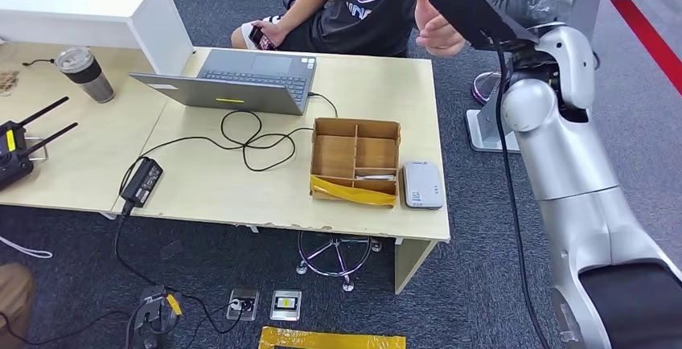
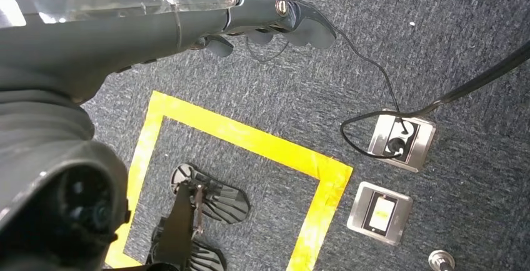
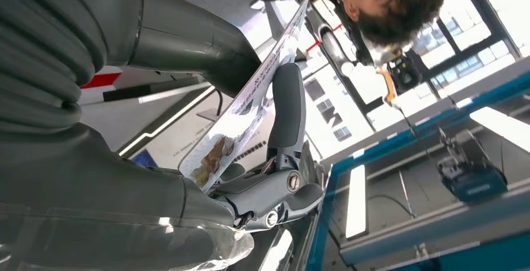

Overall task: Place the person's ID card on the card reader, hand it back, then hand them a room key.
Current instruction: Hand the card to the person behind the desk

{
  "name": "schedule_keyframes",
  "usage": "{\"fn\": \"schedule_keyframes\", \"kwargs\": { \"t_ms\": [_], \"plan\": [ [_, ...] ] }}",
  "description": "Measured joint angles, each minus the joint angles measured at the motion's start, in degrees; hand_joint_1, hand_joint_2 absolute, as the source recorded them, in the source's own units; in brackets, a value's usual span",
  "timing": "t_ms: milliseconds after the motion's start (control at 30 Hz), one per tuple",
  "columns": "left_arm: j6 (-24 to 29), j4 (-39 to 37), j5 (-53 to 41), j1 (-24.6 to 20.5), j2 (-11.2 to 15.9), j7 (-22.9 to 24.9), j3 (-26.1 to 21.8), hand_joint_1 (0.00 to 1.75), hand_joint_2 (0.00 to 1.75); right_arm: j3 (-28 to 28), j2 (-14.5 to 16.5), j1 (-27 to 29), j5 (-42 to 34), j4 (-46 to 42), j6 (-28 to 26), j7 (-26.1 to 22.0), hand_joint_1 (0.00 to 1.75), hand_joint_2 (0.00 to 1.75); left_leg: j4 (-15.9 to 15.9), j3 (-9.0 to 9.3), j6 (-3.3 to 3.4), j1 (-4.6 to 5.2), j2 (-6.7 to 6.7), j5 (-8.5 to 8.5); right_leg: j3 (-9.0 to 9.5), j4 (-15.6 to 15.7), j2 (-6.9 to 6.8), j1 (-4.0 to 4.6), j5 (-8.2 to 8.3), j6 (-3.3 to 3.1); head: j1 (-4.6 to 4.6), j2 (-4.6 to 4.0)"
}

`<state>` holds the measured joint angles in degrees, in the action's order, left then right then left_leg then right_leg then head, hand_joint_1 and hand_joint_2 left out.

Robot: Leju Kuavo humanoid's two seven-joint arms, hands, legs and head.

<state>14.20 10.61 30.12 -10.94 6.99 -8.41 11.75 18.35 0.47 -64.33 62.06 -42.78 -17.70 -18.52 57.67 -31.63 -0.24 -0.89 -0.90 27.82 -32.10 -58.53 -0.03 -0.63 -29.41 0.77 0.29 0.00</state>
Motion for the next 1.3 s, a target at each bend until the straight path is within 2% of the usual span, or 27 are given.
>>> {"fn": "schedule_keyframes", "kwargs": {
  "t_ms": [233,467,733,933,967,1067,1100,1300],
  "plan": [
    [-0.09,0.01,0.05,-0.01,0.04,0.00,0.02,0.00,0.00,1.64,1.83,-2.04,1.48,8.09,0.76,0.23,1.75,1.75,0.01,-0.04,0.02,0.02,-0.01,-0.01,-0.01,0.02,0.01,-0.03,0.00,0.00,0.01,0.00],
    [-0.29,0.01,1.51,0.34,0.71,0.00,0.01,0.00,0.00,5.09,2.64,-2.50,8.13,15.53,7.80,6.73,1.75,1.75,0.00,-0.01,0.02,0.00,-0.01,0.00,-0.02,0.03,-0.01,-0.01,0.00,0.00,0.00,0.00],
    [-0.34,-0.08,2.35,2.30,1.64,0.09,0.01,0.00,0.00,7.48,1.64,-1.89,10.24,20.94,10.51,9.47,1.75,1.75,0.01,-0.01,0.02,0.02,-0.02,-0.01,-0.04,0.04,-0.01,-0.03,0.00,0.00,0.01,0.00],
    [-0.37,-0.08,1.25,1.87,1.56,0.23,0.01,0.00,0.00,8.67,0.17,-0.36,11.34,22.69,11.00,9.78,1.75,1.75,0.02,-0.01,0.02,0.05,0.00,-0.01,-0.04,0.05,0.01,-0.06,0.00,0.00,0.00,0.00],
    [-0.36,-0.08,1.23,1.79,1.53,0.31,0.01,0.00,0.00,8.84,0.01,-0.15,11.51,22.88,11.07,9.77,1.44,1.75,0.02,-0.01,0.02,0.05,0.00,0.00,-0.05,0.05,0.02,-0.06,0.00,0.00,-0.01,0.00],
    [-0.35,-0.09,1.17,1.67,1.49,0.61,0.01,0.00,0.00,9.32,-0.46,0.40,12.03,23.44,11.31,9.86,0.13,1.75,0.02,-0.01,0.02,0.04,0.02,0.00,-0.05,0.05,0.05,-0.05,0.01,0.00,-0.01,0.00],
    [-0.34,-0.09,1.12,1.67,1.49,0.69,0.01,0.00,0.00,9.44,-0.60,0.63,12.14,23.59,11.37,10.09,0.00,1.75,0.02,0.00,0.02,0.04,0.02,0.00,-0.05,0.04,0.05,-0.05,0.01,0.00,-0.01,0.00],
    [-0.19,-0.10,0.90,1.78,1.47,0.80,0.01,0.00,0.00,10.02,-1.52,2.18,12.19,23.92,10.50,11.97,0.00,1.75,0.02,0.01,0.02,0.03,0.03,0.00,-0.05,0.03,0.05,-0.04,0.01,0.00,-0.01,0.00]
  ]
}}
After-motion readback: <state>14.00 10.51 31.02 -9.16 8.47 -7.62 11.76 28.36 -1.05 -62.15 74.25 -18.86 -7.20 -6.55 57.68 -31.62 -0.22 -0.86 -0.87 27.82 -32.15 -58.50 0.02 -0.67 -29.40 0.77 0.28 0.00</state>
